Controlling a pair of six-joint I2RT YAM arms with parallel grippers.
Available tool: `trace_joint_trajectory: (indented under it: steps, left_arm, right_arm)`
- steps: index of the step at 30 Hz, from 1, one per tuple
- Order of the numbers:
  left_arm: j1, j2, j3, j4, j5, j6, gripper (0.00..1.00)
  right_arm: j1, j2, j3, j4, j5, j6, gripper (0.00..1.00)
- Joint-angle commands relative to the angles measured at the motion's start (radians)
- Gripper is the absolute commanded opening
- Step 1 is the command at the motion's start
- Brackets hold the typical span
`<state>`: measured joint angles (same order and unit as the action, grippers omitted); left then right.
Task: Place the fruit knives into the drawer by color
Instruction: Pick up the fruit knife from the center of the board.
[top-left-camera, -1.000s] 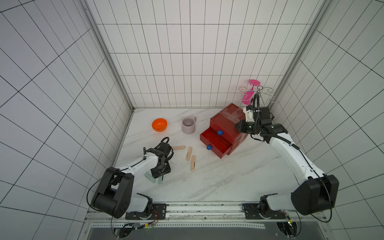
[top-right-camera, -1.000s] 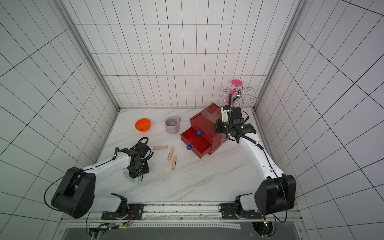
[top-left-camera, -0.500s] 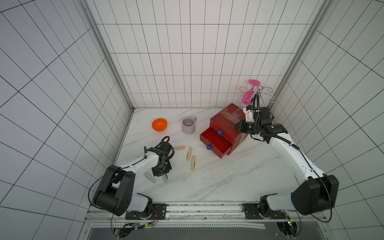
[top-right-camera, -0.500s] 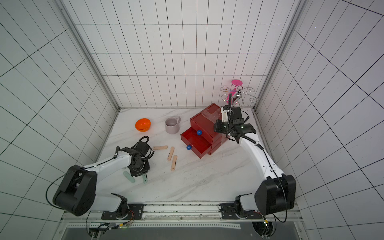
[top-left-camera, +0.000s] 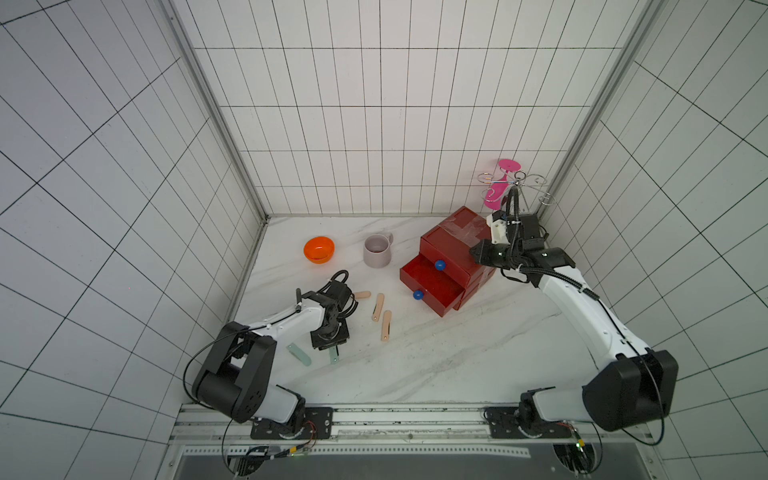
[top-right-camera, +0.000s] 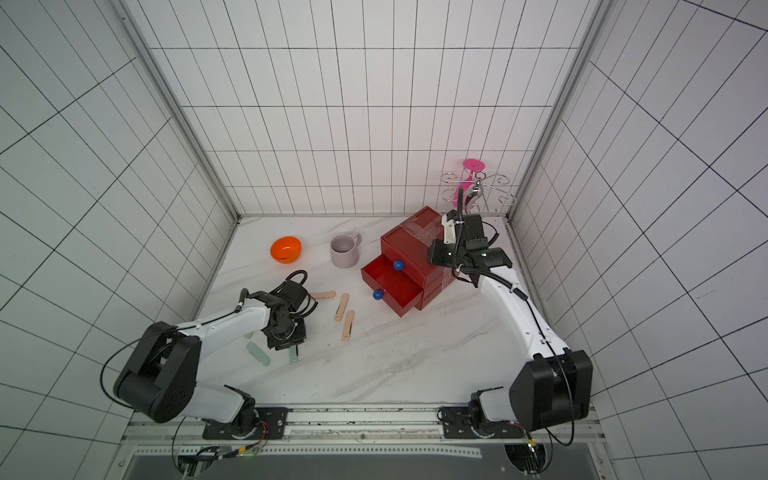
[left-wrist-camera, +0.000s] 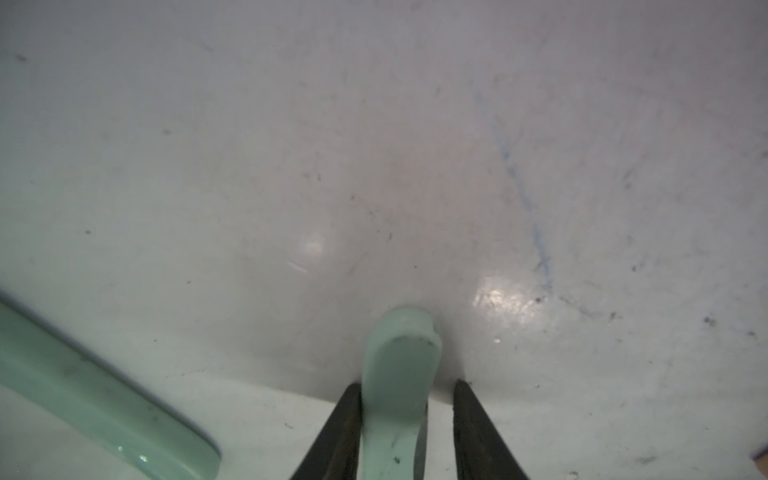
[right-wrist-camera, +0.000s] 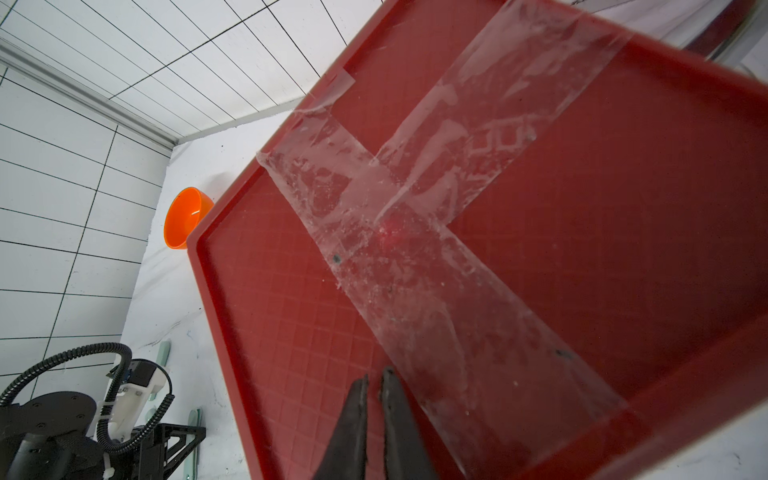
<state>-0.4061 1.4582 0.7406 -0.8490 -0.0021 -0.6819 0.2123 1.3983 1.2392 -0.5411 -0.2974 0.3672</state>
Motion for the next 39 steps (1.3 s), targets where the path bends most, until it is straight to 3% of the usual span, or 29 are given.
trace_joint_trajectory:
  steps: [1, 13, 29, 39]
  left_arm:
    - [-0.016, 0.012, -0.028, -0.005, 0.035, 0.008, 0.41]
    - [-0.057, -0.008, -0.058, -0.036, 0.024, -0.031, 0.39]
    - [-0.078, 0.013, -0.081, -0.015, 0.035, -0.041, 0.15]
    - [-0.111, 0.021, -0.004, -0.011, 0.060, -0.063, 0.08]
  right_arm:
    - [0.041, 0.084, -0.125, -0.370, -0.006, 0.019, 0.12]
    - [0.045, 0.071, -0.138, -0.357, -0.008, 0.027, 0.12]
    - [0.049, 0.085, -0.128, -0.349, -0.016, 0.030, 0.12]
    - [0.048, 0.087, -0.112, -0.365, -0.012, 0.017, 0.13]
